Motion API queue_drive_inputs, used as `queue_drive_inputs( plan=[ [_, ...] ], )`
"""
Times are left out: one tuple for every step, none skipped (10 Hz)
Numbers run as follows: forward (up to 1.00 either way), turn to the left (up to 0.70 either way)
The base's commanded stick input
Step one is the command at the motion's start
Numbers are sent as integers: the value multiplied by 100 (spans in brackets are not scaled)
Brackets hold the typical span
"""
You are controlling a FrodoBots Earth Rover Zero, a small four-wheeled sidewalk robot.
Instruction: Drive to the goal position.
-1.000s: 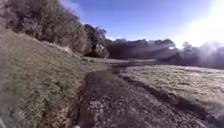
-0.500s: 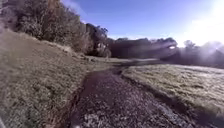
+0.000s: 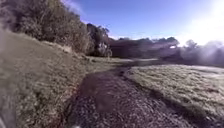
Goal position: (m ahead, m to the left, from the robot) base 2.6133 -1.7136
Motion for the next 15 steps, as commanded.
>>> queue_drive_inputs(
  plan=[
    [70,0],
    [70,0],
    [70,0],
    [70,0],
    [70,0],
    [70,0],
    [70,0],
    [70,0],
    [70,0],
    [70,0],
    [70,0],
    [70,0],
    [70,0],
    [70,0],
    [70,0]
  ],
)
